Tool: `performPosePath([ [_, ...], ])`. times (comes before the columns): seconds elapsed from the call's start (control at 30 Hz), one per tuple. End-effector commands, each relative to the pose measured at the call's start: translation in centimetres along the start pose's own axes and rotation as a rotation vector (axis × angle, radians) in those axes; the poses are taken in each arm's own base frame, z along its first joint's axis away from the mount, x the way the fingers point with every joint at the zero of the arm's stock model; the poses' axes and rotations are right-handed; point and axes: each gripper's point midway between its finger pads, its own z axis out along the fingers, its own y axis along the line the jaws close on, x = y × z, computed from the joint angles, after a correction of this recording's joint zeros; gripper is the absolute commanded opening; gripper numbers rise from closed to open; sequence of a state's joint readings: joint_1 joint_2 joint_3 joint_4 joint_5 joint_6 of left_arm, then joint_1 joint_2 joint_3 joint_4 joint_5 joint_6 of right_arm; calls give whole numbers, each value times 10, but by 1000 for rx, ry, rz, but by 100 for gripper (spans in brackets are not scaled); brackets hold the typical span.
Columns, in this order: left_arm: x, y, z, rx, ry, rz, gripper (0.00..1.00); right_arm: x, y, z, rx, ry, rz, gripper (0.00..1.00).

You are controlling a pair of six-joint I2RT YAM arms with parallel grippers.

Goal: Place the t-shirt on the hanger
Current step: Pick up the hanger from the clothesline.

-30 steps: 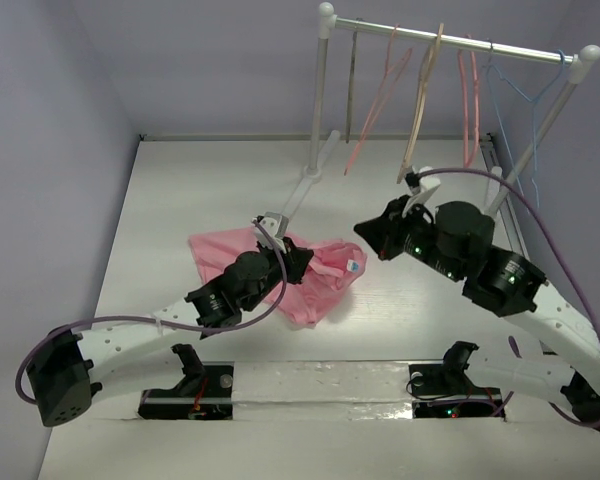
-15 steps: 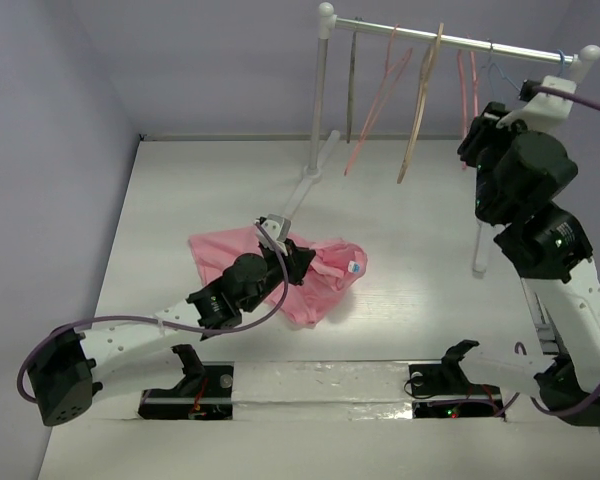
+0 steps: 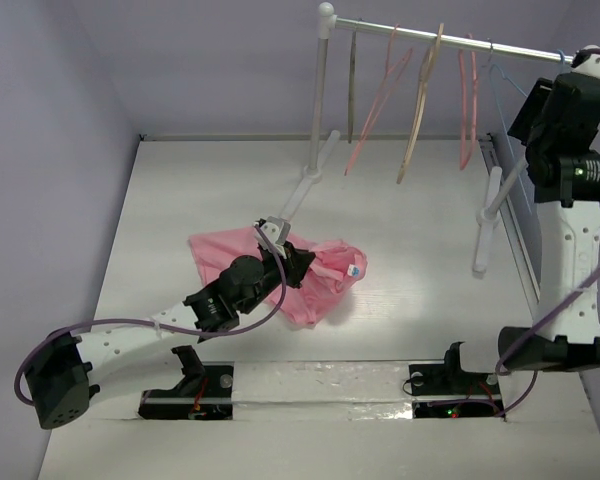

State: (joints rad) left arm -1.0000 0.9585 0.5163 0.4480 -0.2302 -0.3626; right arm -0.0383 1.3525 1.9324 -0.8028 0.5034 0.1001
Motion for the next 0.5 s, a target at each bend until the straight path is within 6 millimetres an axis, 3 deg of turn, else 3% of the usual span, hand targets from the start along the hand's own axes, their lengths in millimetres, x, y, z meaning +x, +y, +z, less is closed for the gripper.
performPosePath([
  [0.0,-12,-6,-2,27,-50,5,0,10,5,7,-118,88,14,59],
  [0.2,-10,-7,-1,35,-40,5,0,16,4,29,-146,119,13,60],
  [0.47,-8,-9,1,41,-31,6,0,36,13,48,-162,162,-1,47],
])
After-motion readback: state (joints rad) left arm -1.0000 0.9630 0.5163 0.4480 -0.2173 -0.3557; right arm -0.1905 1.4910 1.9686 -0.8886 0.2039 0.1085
